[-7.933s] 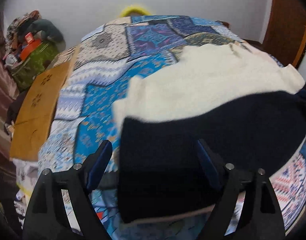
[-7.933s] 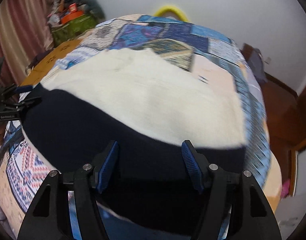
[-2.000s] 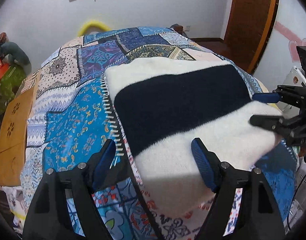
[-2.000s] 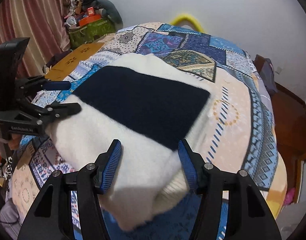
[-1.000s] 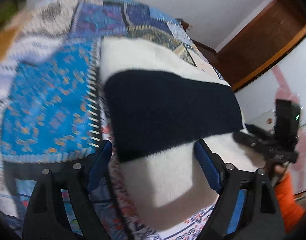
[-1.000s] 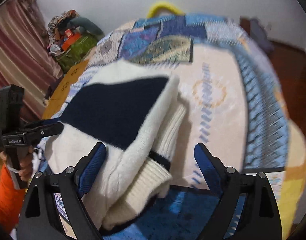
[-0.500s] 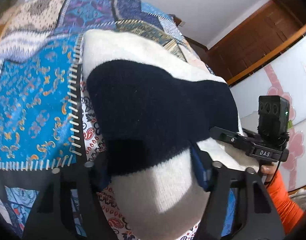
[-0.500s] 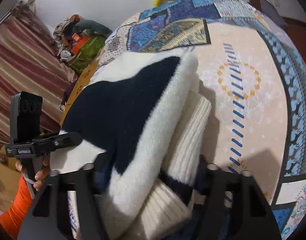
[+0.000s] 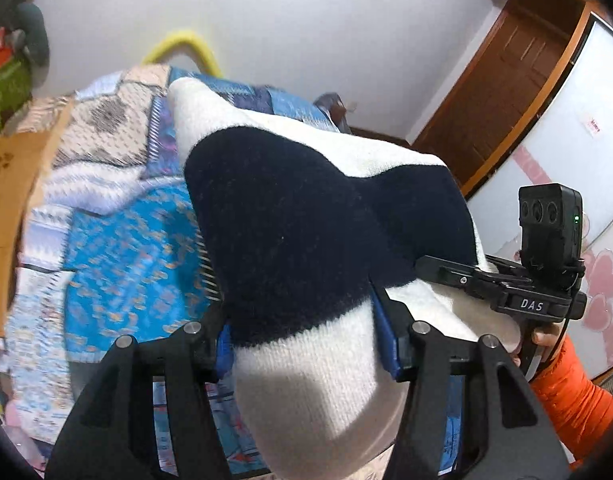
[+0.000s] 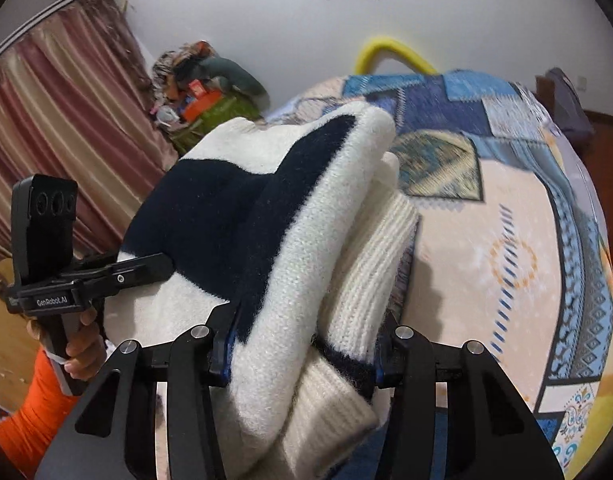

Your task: Fold small clothes

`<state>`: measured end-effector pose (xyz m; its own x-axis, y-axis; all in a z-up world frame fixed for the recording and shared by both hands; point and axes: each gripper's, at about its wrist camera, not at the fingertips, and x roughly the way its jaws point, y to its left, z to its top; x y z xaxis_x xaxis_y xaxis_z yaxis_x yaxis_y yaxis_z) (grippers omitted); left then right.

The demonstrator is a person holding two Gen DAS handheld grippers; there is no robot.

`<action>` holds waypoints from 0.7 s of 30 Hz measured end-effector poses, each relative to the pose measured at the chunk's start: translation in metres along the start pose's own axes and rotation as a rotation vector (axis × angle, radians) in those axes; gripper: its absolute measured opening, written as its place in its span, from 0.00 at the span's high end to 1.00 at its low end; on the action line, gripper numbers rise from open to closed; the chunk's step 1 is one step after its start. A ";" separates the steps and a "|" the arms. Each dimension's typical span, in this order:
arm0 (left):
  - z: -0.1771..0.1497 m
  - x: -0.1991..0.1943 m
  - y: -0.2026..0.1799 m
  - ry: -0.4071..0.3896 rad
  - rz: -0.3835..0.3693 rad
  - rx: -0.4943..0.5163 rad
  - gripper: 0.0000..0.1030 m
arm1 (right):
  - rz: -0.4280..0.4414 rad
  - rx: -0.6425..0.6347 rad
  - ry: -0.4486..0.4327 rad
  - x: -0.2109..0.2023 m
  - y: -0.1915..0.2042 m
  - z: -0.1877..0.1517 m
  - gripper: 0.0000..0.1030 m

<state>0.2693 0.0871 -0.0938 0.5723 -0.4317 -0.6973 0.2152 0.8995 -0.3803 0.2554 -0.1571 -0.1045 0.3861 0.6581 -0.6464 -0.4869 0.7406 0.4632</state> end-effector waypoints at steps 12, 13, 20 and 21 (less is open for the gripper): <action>-0.042 0.041 0.086 0.126 0.027 -0.164 0.45 | -0.007 0.001 0.125 0.075 0.023 -0.017 0.57; -0.048 0.051 0.093 0.147 0.032 -0.174 0.45 | -0.012 0.007 0.143 0.082 0.021 -0.020 0.57; -0.071 0.069 0.122 0.150 -0.027 -0.264 0.35 | -0.030 0.019 0.192 0.106 0.005 -0.034 0.50; -0.072 0.067 0.121 0.144 -0.017 -0.259 0.35 | -0.032 0.012 0.195 0.106 0.005 -0.034 0.47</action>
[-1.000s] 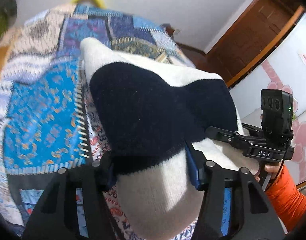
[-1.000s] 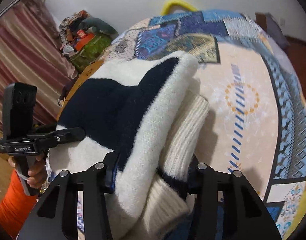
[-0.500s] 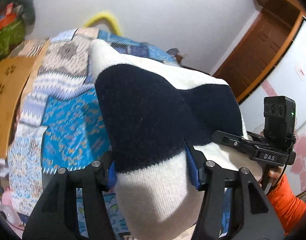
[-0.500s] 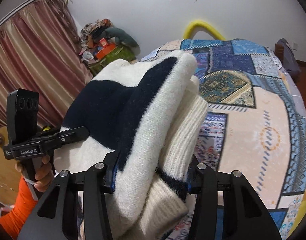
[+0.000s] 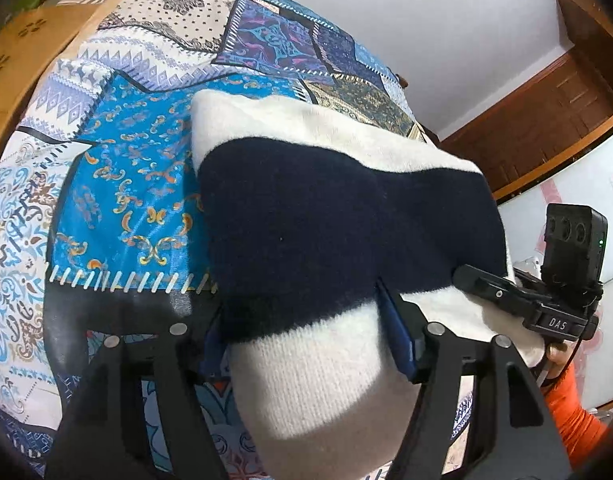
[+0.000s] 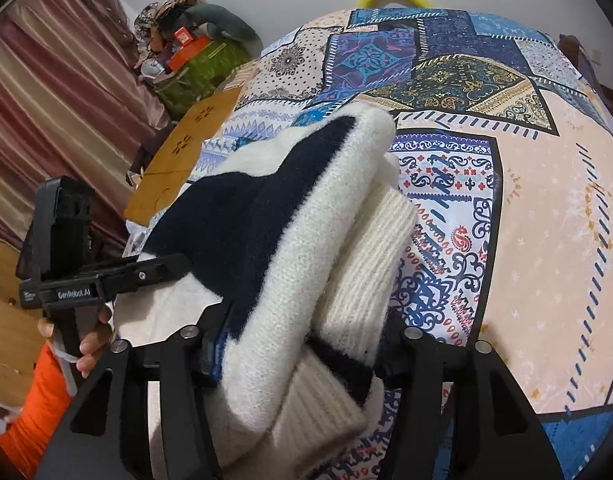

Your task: Fold small clothes

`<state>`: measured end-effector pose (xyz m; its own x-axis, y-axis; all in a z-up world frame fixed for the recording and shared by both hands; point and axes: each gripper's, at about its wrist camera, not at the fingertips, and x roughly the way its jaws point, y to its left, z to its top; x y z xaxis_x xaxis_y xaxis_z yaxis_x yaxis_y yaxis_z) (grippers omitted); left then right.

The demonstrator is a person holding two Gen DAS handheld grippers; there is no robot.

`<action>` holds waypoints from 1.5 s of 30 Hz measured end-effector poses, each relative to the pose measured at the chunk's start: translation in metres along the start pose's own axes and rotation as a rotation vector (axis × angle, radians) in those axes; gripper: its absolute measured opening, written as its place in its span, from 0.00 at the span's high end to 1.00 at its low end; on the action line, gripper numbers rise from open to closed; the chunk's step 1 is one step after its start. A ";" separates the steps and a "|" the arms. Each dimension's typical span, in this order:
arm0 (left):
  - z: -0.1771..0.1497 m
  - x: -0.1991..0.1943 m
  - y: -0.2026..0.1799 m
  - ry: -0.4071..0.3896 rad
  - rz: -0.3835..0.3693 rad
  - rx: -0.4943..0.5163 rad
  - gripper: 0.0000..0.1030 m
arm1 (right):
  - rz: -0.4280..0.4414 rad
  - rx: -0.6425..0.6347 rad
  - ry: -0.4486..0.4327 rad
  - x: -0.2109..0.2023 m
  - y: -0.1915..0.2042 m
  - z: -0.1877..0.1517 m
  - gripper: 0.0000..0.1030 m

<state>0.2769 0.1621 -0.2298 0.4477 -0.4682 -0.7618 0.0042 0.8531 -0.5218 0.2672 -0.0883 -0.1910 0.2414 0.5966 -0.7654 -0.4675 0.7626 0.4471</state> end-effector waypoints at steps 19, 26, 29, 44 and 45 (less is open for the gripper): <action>-0.051 -0.196 -0.146 -0.541 0.318 0.303 0.35 | -0.107 -0.251 -0.448 -0.170 0.094 -0.021 0.44; -0.110 -0.256 -0.204 -0.769 0.342 0.411 0.35 | -0.122 -0.344 -0.657 -0.220 0.146 -0.057 0.44; -0.133 -0.270 -0.215 -0.831 0.348 0.411 0.33 | -0.139 -0.368 -0.725 -0.232 0.163 -0.076 0.44; -0.176 -0.281 -0.224 -0.921 0.389 0.402 0.02 | -0.268 -0.368 -0.849 -0.239 0.188 -0.102 0.00; -0.176 -0.281 -0.224 -0.923 0.391 0.399 0.02 | -0.272 -0.370 -0.846 -0.238 0.188 -0.101 0.00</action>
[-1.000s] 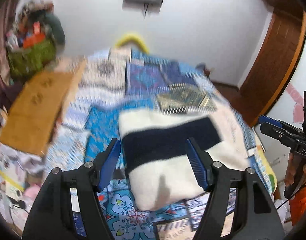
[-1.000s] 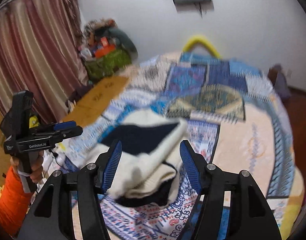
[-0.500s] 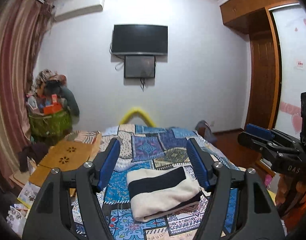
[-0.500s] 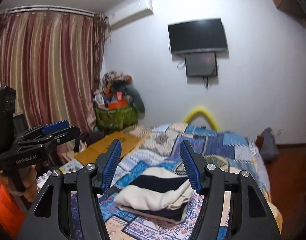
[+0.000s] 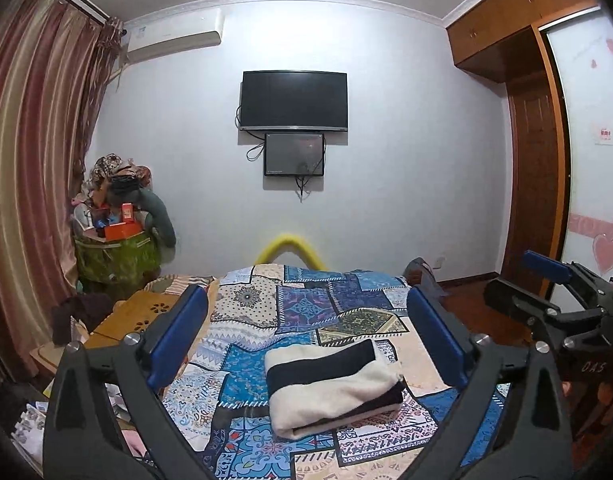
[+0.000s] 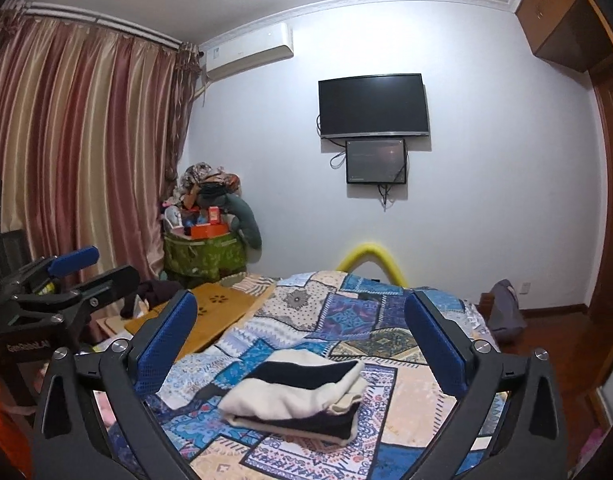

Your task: Fold small clothes

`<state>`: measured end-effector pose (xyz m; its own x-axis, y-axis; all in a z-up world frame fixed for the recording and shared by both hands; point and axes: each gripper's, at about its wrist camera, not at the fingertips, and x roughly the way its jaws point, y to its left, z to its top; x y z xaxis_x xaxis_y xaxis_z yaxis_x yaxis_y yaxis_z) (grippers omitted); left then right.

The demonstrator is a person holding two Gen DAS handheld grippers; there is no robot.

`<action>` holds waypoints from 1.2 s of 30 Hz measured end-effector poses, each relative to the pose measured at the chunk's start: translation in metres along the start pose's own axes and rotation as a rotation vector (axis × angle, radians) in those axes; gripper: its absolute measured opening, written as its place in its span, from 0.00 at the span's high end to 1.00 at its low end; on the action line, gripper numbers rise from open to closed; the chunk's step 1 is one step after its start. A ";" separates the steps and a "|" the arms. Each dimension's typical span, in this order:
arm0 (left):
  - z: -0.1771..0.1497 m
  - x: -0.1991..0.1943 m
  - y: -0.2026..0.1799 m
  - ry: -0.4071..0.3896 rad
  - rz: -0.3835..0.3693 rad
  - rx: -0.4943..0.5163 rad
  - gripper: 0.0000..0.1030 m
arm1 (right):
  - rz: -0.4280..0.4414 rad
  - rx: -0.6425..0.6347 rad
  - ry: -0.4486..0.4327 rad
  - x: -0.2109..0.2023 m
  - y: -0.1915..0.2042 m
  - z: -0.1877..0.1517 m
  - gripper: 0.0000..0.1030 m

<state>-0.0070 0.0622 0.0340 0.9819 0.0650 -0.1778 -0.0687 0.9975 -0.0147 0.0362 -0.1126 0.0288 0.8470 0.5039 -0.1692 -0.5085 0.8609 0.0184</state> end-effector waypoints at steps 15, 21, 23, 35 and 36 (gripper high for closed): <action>-0.001 -0.002 -0.006 -0.009 0.000 0.005 0.00 | -0.015 0.004 0.005 -0.010 -0.001 -0.007 0.00; -0.001 0.002 -0.008 -0.003 -0.005 0.010 0.00 | -0.020 0.012 0.013 -0.010 -0.002 -0.008 0.00; -0.001 0.004 -0.008 0.000 -0.007 0.009 0.00 | -0.023 0.014 0.016 -0.010 -0.001 -0.009 0.00; -0.004 0.010 -0.002 0.015 -0.015 -0.007 0.00 | -0.031 0.030 0.024 -0.012 -0.006 -0.007 0.00; -0.004 0.011 -0.002 0.016 -0.014 -0.007 0.00 | -0.033 0.031 0.024 -0.012 -0.006 -0.007 0.00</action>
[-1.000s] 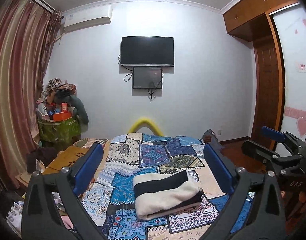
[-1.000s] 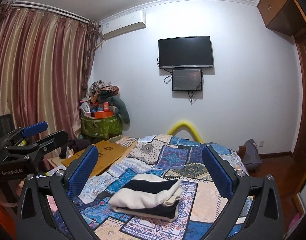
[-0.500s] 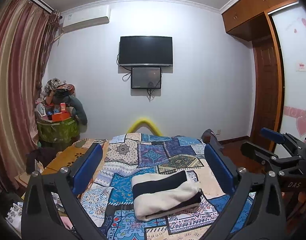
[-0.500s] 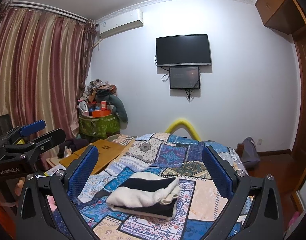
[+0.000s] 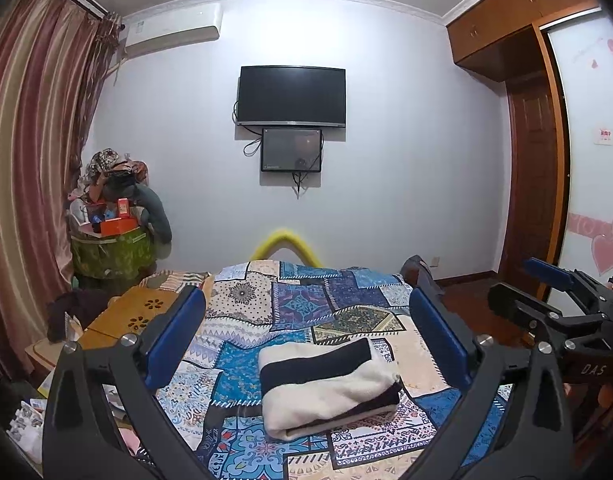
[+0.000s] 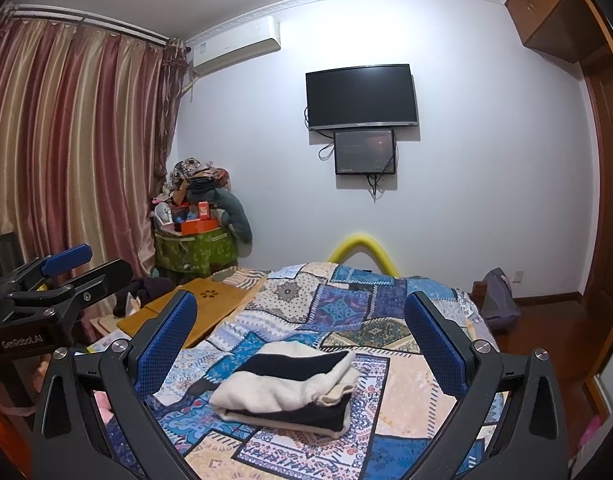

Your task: Fold small clothes

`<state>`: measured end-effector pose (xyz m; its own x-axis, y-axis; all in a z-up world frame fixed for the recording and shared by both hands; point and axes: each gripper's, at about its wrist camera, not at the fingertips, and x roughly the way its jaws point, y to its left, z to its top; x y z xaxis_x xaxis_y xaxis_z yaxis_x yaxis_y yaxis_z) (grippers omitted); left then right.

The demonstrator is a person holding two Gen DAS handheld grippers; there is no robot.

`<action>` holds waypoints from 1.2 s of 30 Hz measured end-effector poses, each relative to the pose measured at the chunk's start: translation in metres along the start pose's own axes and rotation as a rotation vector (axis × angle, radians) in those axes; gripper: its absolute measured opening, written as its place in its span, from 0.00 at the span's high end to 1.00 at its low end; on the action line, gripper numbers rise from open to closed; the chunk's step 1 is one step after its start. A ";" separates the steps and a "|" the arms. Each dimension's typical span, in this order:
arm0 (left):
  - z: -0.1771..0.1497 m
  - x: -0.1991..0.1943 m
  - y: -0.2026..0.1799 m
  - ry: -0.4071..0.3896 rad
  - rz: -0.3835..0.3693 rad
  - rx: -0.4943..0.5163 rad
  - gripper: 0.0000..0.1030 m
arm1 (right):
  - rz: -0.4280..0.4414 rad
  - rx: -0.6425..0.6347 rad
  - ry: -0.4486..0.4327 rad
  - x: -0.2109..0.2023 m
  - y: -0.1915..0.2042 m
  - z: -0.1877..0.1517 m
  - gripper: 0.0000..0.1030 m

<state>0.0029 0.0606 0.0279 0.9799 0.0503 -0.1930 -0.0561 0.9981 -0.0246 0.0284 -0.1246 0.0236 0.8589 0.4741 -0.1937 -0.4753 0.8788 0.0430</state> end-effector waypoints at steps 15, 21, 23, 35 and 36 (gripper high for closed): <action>-0.003 0.003 -0.005 0.011 -0.031 0.005 0.00 | 0.001 0.014 0.007 0.000 -0.004 0.000 0.00; -0.004 0.004 -0.007 0.017 -0.044 0.009 0.00 | 0.003 0.017 0.003 -0.001 -0.004 0.001 0.00; -0.004 0.004 -0.008 0.019 -0.048 0.011 0.00 | 0.001 0.016 0.001 0.000 -0.004 0.000 0.00; -0.005 0.006 -0.009 0.030 -0.061 0.010 0.00 | -0.002 0.013 0.001 0.001 -0.002 -0.001 0.00; -0.005 0.007 -0.009 0.031 -0.062 0.008 0.00 | -0.001 0.013 0.001 0.001 -0.002 -0.001 0.00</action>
<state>0.0089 0.0513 0.0220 0.9750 -0.0123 -0.2220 0.0059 0.9996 -0.0292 0.0295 -0.1257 0.0225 0.8594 0.4727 -0.1948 -0.4715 0.8801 0.0557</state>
